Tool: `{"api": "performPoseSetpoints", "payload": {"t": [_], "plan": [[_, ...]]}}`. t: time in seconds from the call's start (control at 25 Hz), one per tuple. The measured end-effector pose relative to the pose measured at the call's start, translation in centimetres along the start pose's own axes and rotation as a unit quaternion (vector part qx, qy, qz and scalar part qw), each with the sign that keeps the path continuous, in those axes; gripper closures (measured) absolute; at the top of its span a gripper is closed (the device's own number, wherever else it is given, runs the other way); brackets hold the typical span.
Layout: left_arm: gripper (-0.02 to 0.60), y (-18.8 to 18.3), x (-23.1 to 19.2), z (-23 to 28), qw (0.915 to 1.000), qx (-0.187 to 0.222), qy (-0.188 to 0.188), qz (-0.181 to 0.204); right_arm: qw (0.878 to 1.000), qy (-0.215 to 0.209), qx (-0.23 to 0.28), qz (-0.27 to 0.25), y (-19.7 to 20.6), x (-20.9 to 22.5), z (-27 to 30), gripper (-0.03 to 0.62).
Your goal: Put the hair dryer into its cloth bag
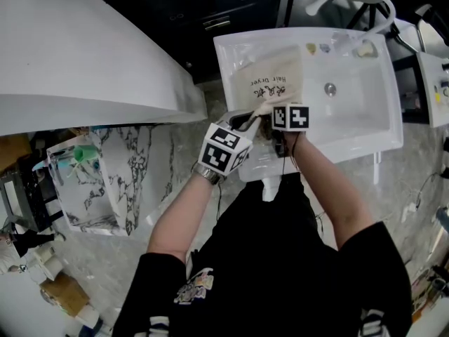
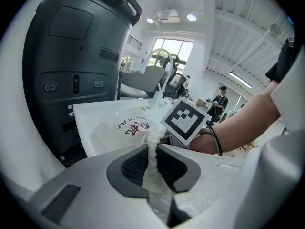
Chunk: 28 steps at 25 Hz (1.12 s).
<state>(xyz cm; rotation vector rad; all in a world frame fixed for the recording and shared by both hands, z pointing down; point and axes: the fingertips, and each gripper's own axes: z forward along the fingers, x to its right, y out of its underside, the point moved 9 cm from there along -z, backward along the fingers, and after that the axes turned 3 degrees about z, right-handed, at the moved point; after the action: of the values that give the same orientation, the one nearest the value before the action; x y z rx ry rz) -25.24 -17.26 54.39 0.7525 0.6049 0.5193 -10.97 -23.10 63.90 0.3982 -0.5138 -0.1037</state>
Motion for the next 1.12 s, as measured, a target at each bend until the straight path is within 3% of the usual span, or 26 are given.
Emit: {"api": "performPoseSetpoints", "payload": {"t": [0.52,0.76,1.12], "plan": [[0.532,-0.1,0.7,0.1,0.9994,0.006,-0.033,0.000,0.999,-0.036,-0.017,0.002,1.0,-0.7,-2.4,0.201],[0.525,0.0,1.4,-0.3,0.9993,0.009,-0.036,0.006,0.999,-0.049,-0.004,-0.004,1.8,-1.4,-5.6,0.207],[0.491,-0.9,3.4,-2.5,0.9979,0.036,-0.054,0.008,0.994,-0.106,0.026,-0.025,1.8,-2.0,-12.0,0.206]]}}
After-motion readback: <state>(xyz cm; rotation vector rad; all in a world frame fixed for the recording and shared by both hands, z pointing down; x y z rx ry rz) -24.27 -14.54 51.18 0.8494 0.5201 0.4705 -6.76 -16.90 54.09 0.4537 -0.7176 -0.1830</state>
